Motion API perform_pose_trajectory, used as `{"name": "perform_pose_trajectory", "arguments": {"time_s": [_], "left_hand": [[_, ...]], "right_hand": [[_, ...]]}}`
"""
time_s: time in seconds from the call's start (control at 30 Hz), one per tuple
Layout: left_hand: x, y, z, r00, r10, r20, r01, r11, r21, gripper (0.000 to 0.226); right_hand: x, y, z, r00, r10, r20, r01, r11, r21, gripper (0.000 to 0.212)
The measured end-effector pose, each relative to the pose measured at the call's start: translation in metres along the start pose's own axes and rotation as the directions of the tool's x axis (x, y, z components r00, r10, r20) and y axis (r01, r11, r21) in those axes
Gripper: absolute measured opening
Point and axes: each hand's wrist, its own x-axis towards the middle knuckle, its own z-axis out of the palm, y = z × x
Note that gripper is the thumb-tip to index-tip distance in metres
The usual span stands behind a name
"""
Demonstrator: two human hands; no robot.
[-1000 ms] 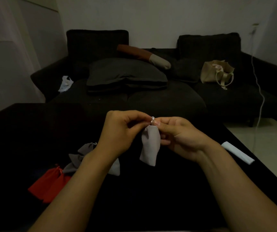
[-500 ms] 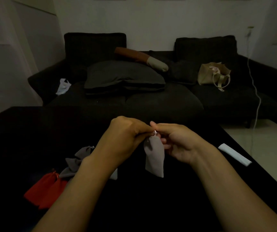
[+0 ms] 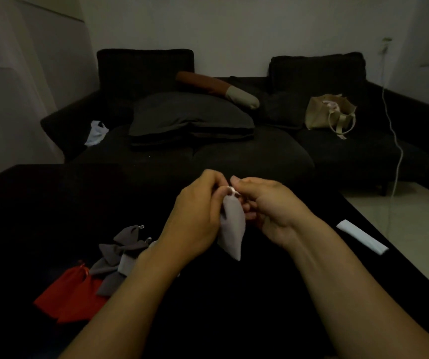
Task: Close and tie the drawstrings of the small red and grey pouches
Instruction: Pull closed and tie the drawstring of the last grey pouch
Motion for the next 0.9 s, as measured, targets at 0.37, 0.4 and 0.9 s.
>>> {"name": "perform_pose_trajectory", "arguments": {"time_s": [0.37,0.4,0.9], "left_hand": [[0.004,0.006,0.002,0.965,-0.263,-0.011,0.226,0.849,-0.477,0.014],[0.004,0.004,0.002,0.963,-0.267,0.029,0.244,0.823,-0.512,0.013],[0.003,0.006,0.002,0.934,-0.313,-0.174,0.171,0.816,-0.553,0.014]], "right_hand": [[-0.003,0.000,0.007,0.936,-0.287,-0.204,0.268,0.956,-0.115,0.028],[-0.004,0.000,0.007,0.932,-0.295,-0.210,0.273,0.954,-0.128,0.027],[0.005,0.012,0.010,0.843,-0.490,-0.222,0.412,0.853,-0.319,0.032]]}}
